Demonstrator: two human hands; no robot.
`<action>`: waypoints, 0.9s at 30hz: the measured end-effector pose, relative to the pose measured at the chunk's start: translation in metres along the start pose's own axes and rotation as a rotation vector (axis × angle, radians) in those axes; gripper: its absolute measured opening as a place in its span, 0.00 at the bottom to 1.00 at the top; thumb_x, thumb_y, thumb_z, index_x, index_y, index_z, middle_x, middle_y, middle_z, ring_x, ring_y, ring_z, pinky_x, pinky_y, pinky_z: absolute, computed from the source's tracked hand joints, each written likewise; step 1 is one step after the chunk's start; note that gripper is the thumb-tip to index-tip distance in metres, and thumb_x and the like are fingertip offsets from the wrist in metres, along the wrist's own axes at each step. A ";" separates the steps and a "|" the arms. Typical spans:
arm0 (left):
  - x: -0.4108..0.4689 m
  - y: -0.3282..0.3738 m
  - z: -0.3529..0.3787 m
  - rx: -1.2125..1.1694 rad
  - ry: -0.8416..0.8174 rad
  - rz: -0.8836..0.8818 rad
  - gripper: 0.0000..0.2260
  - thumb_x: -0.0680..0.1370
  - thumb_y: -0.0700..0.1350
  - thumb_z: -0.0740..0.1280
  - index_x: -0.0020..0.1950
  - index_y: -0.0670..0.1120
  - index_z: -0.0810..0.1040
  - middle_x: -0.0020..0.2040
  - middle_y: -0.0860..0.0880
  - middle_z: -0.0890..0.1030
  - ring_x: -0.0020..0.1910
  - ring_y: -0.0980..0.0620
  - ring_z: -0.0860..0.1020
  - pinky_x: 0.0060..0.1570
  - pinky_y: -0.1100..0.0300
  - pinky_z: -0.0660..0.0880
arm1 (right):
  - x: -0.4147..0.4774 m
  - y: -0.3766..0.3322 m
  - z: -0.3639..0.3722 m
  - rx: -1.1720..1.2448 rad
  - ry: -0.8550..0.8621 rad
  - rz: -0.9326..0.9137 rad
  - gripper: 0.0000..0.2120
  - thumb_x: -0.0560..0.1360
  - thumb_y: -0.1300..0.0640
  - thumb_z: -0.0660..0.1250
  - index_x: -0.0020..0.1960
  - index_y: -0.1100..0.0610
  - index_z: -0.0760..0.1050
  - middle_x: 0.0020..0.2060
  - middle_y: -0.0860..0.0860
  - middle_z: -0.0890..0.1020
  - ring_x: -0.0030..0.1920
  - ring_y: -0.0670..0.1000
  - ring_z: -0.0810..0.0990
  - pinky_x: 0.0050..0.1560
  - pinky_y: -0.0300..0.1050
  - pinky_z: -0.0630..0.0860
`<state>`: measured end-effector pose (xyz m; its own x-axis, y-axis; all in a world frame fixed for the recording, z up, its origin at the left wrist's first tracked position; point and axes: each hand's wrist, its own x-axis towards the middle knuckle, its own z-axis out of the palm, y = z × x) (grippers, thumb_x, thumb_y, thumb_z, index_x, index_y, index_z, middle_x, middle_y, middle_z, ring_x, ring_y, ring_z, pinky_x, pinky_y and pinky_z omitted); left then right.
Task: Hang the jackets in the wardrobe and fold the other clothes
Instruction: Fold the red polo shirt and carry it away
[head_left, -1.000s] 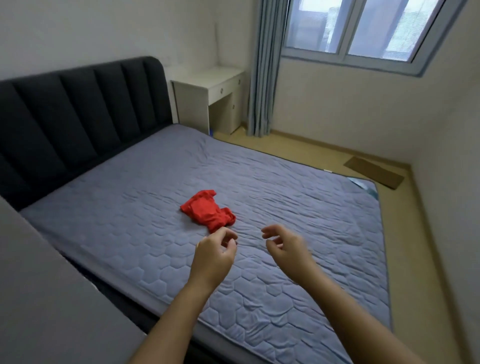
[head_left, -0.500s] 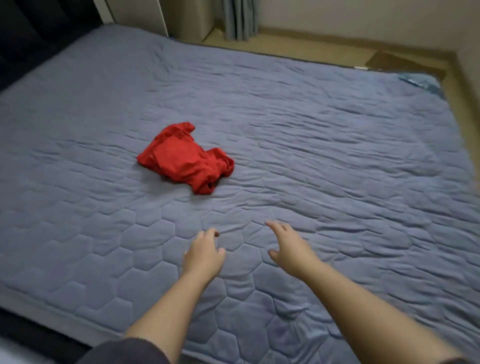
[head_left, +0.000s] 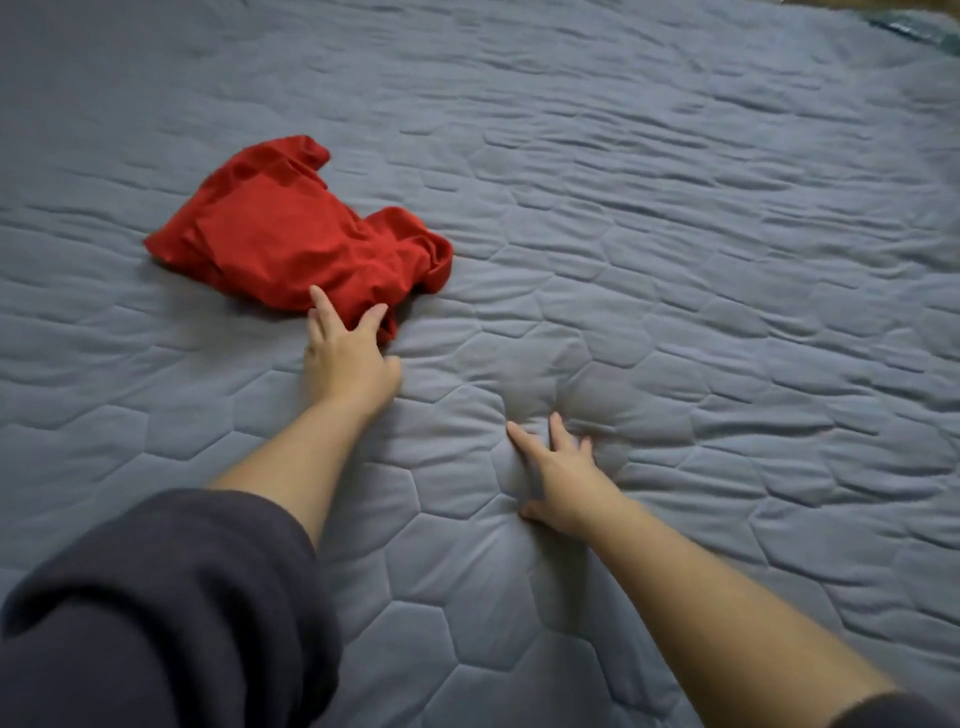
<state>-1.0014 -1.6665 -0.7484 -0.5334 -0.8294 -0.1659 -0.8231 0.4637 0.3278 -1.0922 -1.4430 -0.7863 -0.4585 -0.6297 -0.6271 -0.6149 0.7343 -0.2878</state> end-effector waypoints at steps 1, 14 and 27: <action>0.010 0.001 -0.001 -0.009 -0.006 -0.003 0.26 0.75 0.44 0.64 0.73 0.53 0.66 0.78 0.39 0.47 0.75 0.39 0.51 0.71 0.48 0.56 | 0.002 0.000 0.001 0.004 -0.010 -0.002 0.46 0.72 0.51 0.72 0.75 0.35 0.43 0.77 0.54 0.37 0.73 0.72 0.42 0.73 0.60 0.54; -0.078 0.025 -0.057 -0.804 -0.105 -0.148 0.11 0.79 0.40 0.63 0.36 0.43 0.73 0.32 0.47 0.72 0.31 0.57 0.69 0.31 0.61 0.63 | -0.068 -0.010 -0.031 0.475 0.022 -0.024 0.48 0.69 0.56 0.74 0.78 0.49 0.46 0.78 0.55 0.48 0.77 0.53 0.50 0.74 0.45 0.55; -0.212 0.155 -0.266 0.051 -0.339 0.536 0.12 0.69 0.51 0.74 0.41 0.51 0.72 0.42 0.50 0.80 0.44 0.49 0.77 0.43 0.57 0.70 | -0.266 -0.017 -0.210 0.297 0.470 -0.349 0.14 0.67 0.65 0.59 0.46 0.54 0.79 0.45 0.56 0.83 0.48 0.59 0.79 0.43 0.46 0.70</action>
<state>-0.9637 -1.5017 -0.4154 -0.8990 -0.3373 -0.2792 -0.4286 0.8085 0.4033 -1.0944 -1.3410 -0.4626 -0.5373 -0.8379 -0.0965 -0.6059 0.4630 -0.6469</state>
